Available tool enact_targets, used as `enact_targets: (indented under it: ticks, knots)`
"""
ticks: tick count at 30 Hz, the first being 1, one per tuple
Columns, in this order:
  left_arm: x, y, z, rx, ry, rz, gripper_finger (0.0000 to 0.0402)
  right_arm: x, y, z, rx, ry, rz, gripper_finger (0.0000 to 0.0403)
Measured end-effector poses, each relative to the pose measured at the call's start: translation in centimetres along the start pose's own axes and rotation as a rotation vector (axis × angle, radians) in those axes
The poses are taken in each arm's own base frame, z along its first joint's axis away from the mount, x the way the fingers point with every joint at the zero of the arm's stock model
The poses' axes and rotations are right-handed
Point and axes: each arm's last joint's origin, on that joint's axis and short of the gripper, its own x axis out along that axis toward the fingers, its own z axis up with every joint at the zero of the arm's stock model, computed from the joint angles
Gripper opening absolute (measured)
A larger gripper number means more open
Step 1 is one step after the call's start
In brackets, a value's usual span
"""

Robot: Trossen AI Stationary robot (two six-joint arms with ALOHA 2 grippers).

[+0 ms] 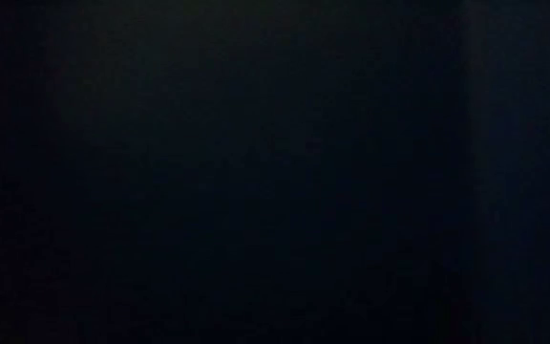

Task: Pick and place slides into bin
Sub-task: Put the bottom right black slipper into the blue bin

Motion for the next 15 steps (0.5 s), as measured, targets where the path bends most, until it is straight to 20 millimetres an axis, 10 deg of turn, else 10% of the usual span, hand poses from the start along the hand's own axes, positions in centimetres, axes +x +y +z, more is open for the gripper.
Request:
enact_targets:
  ticks: [15]
  knots:
    - [0.0,0.0,0.0,0.002,0.000,-0.008,0.0014,-6.1,7.5,4.3,-0.233,-0.164,0.030,0.0001]
